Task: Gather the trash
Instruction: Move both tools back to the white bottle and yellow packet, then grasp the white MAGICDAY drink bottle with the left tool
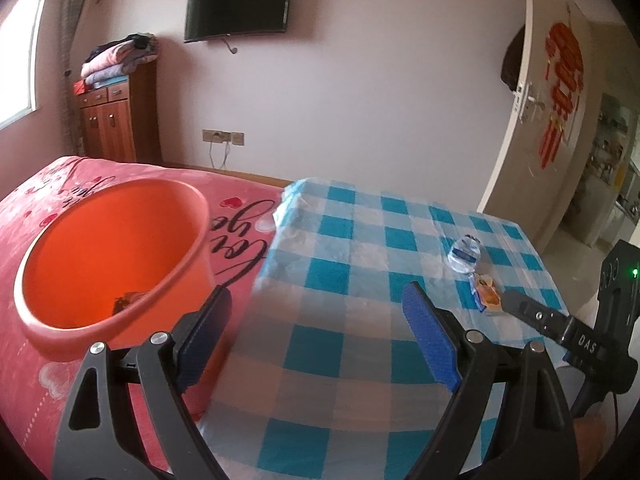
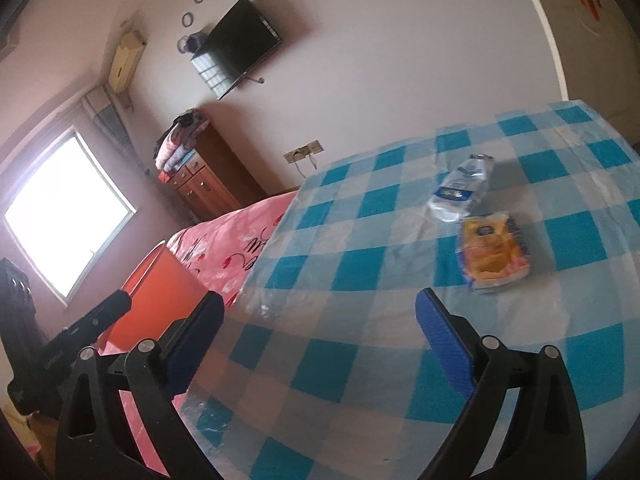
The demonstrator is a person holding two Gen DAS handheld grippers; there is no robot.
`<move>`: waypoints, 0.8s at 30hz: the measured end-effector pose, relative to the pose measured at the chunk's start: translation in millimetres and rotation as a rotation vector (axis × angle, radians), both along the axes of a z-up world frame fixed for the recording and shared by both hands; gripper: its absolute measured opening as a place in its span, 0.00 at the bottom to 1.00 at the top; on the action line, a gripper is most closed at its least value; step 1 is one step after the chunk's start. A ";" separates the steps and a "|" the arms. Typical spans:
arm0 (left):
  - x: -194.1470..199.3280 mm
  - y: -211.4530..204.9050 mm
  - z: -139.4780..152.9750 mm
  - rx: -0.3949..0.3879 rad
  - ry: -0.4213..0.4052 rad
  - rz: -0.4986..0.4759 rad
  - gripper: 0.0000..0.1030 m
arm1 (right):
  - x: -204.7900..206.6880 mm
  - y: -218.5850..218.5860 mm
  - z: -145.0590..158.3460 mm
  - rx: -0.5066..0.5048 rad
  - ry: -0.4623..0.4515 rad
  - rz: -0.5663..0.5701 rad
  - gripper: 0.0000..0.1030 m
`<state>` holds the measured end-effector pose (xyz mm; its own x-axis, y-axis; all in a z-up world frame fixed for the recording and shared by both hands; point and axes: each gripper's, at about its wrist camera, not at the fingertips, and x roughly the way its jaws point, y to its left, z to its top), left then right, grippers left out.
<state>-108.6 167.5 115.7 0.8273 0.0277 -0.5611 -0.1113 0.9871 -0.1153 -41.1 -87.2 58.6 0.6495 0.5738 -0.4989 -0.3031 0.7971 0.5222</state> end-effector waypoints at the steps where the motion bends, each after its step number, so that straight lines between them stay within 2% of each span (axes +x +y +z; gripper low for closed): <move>1: 1.6 -3.1 -1.0 0.003 0.004 -0.006 0.85 | 0.9 -4.6 -0.6 -0.001 0.000 -0.010 0.92; 13: 49.7 -61.7 -20.8 0.036 0.063 -0.141 0.85 | 18.8 -55.5 -11.6 -0.014 0.019 -0.128 0.92; 18: 90.5 -98.4 -30.5 0.050 0.093 -0.250 0.85 | 28.7 -75.3 -18.9 -0.051 0.035 -0.167 0.92; 24: 148.2 -145.9 -44.7 0.111 0.131 -0.379 0.85 | 46.8 -91.4 -40.7 -0.070 0.121 -0.192 0.92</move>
